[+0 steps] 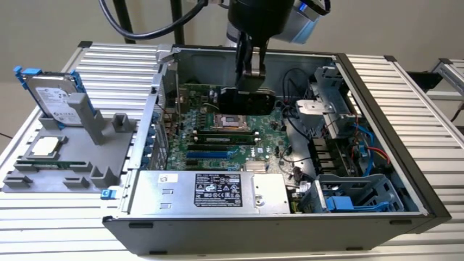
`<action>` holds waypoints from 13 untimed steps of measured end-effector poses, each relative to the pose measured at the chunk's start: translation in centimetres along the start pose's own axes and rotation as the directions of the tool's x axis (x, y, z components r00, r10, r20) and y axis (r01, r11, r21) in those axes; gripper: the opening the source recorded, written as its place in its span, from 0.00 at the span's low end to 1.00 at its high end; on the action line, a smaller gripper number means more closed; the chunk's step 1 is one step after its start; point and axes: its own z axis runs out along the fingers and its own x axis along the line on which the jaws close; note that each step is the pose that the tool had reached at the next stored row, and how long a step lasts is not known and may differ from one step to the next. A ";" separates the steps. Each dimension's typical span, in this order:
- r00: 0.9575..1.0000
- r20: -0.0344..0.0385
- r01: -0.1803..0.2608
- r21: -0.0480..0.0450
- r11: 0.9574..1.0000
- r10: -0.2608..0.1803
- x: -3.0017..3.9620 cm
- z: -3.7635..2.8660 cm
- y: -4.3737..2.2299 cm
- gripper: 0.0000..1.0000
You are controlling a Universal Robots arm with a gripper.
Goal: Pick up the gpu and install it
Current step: 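Insert the gpu into the slot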
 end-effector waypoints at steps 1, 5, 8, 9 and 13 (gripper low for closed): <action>1.000 0.000 0.000 0.002 1.000 0.000 0.00 0.05 0.00 0.00; 1.000 0.000 0.000 0.010 1.000 0.000 0.01 0.32 -0.01 0.00; 1.000 0.000 0.000 0.017 1.000 0.000 0.01 0.54 -0.02 0.00; 1.000 0.000 0.000 0.020 1.000 0.000 0.01 0.61 -0.02 0.00; 1.000 0.000 0.000 0.022 1.000 0.000 0.02 0.74 -0.03 0.00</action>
